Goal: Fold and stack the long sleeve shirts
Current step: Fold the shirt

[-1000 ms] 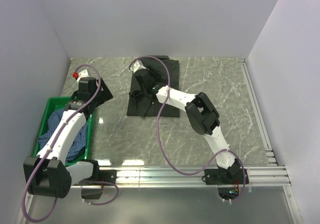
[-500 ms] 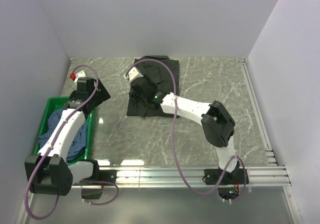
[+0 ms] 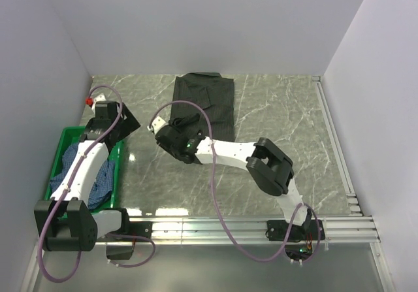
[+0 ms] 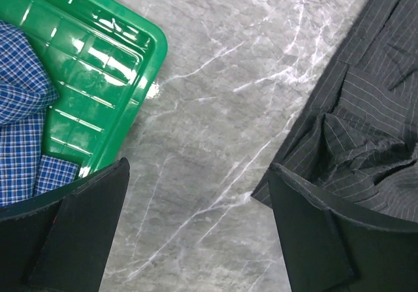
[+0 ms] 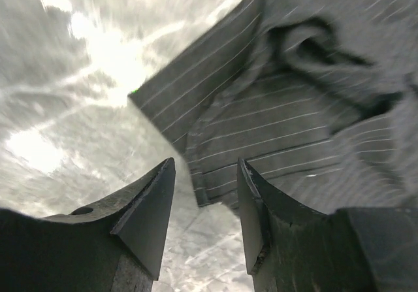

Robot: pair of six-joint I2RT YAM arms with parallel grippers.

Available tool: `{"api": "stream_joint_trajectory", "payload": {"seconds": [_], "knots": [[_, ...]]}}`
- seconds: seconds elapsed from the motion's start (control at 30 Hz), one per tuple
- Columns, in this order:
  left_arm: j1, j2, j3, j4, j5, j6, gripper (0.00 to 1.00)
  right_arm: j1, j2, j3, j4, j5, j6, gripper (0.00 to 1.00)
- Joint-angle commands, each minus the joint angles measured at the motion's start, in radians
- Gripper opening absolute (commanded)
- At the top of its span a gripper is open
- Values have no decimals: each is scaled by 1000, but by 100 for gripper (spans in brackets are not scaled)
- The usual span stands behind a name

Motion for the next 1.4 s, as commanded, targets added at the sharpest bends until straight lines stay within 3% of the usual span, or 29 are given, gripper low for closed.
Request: {"api": "stream_joint_trajectory", "payload": {"seconds": [0.0, 0.4, 0.53, 0.73, 1.07, 1.37], "knots": [[3, 2, 3, 24, 32, -3, 93, 11, 38, 40, -36, -5, -2, 50], [3, 8, 2, 26, 51, -3, 93, 23, 100, 46, -58, 95, -74, 46], [3, 11, 2, 29, 57, -3, 93, 22, 89, 38, -41, 132, -100, 25], [3, 11, 0, 29, 60, -2, 93, 22, 107, 60, -41, 153, -121, 0], [3, 10, 0, 30, 64, -2, 93, -2, 51, 67, 5, 211, -189, 0], [3, 16, -3, 30, 63, -2, 93, -142, 121, 182, 88, 245, -270, 0]]}}
